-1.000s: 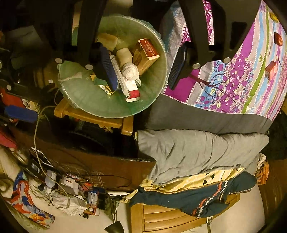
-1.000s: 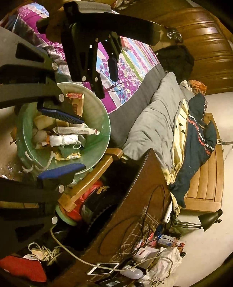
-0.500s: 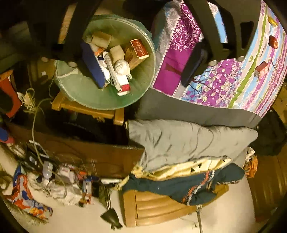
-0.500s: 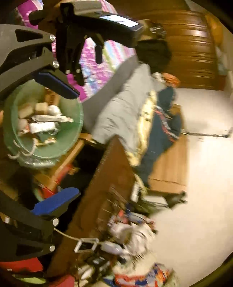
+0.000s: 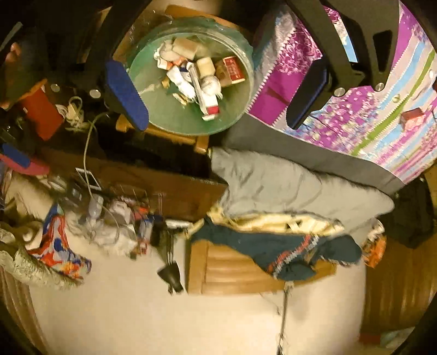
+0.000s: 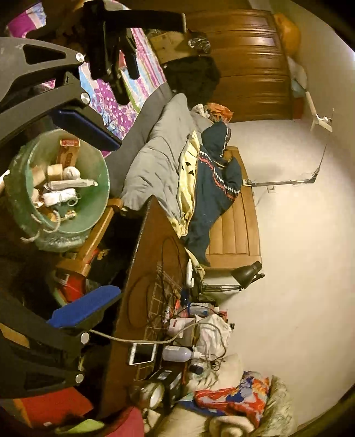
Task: Collect trash
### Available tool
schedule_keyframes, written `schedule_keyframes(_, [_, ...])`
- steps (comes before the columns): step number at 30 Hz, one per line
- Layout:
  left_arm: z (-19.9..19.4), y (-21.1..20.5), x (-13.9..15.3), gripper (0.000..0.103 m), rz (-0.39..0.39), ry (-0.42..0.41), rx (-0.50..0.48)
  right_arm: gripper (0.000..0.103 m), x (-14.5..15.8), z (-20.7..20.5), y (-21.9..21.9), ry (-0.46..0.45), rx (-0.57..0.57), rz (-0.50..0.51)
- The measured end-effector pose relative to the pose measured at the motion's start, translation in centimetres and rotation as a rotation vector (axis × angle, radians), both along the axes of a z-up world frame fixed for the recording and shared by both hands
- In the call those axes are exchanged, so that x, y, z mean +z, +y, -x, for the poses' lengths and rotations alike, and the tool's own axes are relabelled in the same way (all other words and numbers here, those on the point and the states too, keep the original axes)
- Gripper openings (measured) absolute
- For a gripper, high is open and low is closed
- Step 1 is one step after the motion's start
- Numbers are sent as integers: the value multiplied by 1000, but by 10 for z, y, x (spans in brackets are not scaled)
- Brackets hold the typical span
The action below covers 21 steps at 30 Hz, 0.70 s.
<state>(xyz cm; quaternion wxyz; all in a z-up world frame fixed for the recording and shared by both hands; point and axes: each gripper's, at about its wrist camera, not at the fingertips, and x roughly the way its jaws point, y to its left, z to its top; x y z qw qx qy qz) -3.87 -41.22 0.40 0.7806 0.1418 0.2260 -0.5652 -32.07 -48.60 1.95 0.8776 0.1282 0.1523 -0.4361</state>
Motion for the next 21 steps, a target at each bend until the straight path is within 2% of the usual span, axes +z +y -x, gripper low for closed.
schedule_keyframes(2, [9,12,2,97,51,-30,23,98,-2,8,8,16,-26,14])
schedule_keyframes(6, [21,23,3,97,92,-54,73,98,-10,24,27,22,-88,63])
schedule_keyframes(9, [30,28,1,97,96,-59,86,98,-12,29,47,44,-143,150])
schedule_keyframes(13, [37,35,-3,97,110,-81,121,98,-22,24,60,119,-209,194])
schedule_keyframes(16, [44,49,-6,97,178,-109,168,98,-26,24,68,127,-203,224])
schedule_keyframes(21, [45,52,-10,97,197,-69,174,98,-31,15,76,156,-177,245])
